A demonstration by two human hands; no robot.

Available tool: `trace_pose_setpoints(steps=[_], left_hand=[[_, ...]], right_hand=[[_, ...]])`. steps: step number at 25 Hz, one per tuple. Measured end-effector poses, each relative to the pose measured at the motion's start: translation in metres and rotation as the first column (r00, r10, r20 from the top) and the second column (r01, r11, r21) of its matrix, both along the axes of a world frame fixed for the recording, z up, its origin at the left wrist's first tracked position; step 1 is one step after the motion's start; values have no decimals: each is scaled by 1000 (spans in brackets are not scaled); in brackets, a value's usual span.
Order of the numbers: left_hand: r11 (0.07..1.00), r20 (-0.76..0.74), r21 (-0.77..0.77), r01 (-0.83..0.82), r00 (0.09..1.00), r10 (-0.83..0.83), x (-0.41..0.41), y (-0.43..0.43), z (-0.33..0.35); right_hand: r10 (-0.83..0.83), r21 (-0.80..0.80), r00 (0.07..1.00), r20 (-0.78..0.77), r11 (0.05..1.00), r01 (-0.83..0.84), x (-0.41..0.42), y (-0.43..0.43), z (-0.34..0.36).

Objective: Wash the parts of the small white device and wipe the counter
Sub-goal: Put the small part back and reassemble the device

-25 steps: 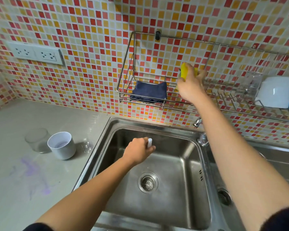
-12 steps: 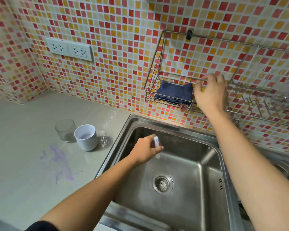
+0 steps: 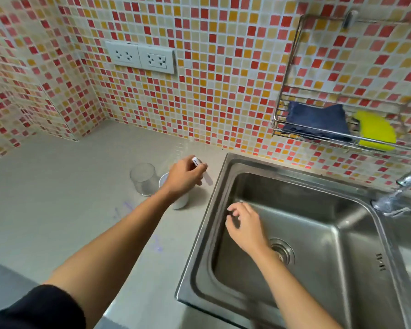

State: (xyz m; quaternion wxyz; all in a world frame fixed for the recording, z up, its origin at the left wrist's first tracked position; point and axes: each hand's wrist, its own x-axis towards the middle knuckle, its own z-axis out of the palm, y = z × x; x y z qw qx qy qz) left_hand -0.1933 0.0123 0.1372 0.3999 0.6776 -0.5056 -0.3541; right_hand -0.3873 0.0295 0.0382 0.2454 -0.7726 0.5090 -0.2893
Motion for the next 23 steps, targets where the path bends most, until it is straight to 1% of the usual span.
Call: trace_pose_setpoints(steps=[2, 3, 5, 7, 9, 12, 15, 17, 19, 21, 23], left_hand=[[999, 141, 28, 27, 989, -31, 44, -7, 0], [997, 210, 56, 59, 975, -69, 63, -11, -1], [977, 358, 134, 163, 912, -201, 92, -21, -6], [941, 507, 212, 264, 793, -337, 108, -32, -16], [907, 583, 254, 335, 695, -420, 113, -40, -24], [850, 644, 296, 436, 566, -515, 116, -47, -36], [806, 665, 323, 496, 487, -566, 116, -49, -42], [779, 661, 343, 525, 455, -597, 118, -50, -44], [761, 644, 367, 535, 444, -623, 121, -51, -46], [763, 644, 369, 531, 445, -622, 119, -52, -49], [758, 654, 375, 534, 427, -624, 114, -52, -49]], right_hand=[[47, 210, 999, -1, 977, -46, 46, -2, -5], [54, 277, 999, 5, 959, -53, 67, -4, -5], [18, 323, 1000, 19, 946, -23, 106, -9, -7], [-36, 340, 999, 30, 940, 24, 136, -16, -9], [-81, 342, 994, 71, 938, 52, 155, -20, -12], [-172, 341, 974, 148, 933, 113, 167, -20, -18], [-165, 338, 973, 159, 935, 104, 168, -19, -18], [-148, 333, 979, 142, 938, 93, 168, -20, -18], [-131, 334, 982, 138, 939, 79, 169, -23, -19], [-121, 340, 984, 129, 938, 71, 168, -25, -19], [-126, 346, 983, 134, 935, 73, 167, -26, -20]])
